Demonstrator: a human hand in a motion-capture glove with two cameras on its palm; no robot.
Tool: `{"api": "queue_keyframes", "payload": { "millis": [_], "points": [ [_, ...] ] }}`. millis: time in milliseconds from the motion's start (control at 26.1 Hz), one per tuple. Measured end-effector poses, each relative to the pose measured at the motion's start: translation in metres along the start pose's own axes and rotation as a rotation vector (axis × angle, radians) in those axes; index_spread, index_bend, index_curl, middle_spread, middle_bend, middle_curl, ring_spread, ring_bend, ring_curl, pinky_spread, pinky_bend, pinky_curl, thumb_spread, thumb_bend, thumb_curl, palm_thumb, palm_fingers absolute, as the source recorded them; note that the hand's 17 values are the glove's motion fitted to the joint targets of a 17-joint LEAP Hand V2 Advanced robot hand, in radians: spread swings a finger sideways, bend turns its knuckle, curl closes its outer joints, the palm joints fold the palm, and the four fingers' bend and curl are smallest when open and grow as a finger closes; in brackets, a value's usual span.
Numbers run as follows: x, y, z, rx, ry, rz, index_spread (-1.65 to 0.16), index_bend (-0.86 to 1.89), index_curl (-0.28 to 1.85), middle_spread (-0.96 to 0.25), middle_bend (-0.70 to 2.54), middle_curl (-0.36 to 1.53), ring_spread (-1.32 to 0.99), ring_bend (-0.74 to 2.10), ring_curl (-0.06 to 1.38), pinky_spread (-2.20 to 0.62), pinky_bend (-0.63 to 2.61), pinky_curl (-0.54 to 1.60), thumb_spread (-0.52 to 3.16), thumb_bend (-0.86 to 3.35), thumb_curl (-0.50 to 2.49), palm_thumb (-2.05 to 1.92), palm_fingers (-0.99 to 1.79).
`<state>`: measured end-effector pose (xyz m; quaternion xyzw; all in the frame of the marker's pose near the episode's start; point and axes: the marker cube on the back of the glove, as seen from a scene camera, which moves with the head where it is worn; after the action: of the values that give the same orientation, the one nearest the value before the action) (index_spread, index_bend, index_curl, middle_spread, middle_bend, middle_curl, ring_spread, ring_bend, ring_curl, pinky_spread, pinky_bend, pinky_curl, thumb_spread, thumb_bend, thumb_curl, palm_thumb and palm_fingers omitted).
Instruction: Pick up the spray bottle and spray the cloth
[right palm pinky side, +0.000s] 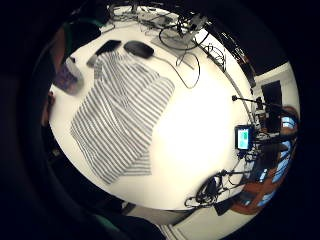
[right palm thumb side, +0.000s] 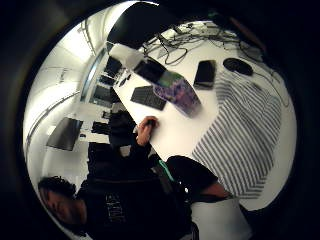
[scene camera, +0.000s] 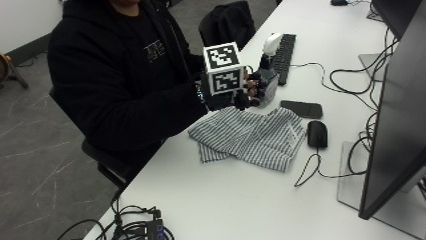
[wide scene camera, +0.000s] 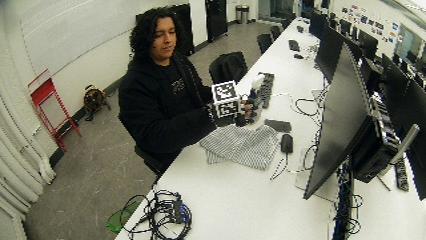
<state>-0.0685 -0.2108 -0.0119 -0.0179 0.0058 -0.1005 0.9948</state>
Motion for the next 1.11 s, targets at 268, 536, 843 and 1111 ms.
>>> {"api": "queue_keyframes", "payload": {
  "millis": [268,536,843,1111],
  "points": [
    [0.007,0.049,0.016,-0.075,0.102,-0.016,-0.39,0.08,0.25,-0.13,0.21,0.38,-0.14,0.5,0.36,0.16,0.43,0.37,0.89,-0.05,0.43,0.39,0.38],
    [0.008,0.067,0.026,-0.071,0.096,-0.002,-0.4,0.1,0.23,-0.13,0.22,0.38,-0.13,0.5,0.36,0.16,0.41,0.36,0.91,-0.04,0.4,0.37,0.36],
    [0.006,0.067,0.025,-0.051,0.092,0.011,-0.4,0.12,0.22,-0.11,0.21,0.38,-0.13,0.49,0.35,0.18,0.41,0.36,0.93,-0.03,0.37,0.37,0.37],
    [0.004,0.065,0.024,-0.046,0.092,0.011,-0.39,0.11,0.22,-0.1,0.21,0.38,-0.13,0.49,0.35,0.19,0.4,0.35,0.96,-0.02,0.36,0.39,0.41]
  ]
}}
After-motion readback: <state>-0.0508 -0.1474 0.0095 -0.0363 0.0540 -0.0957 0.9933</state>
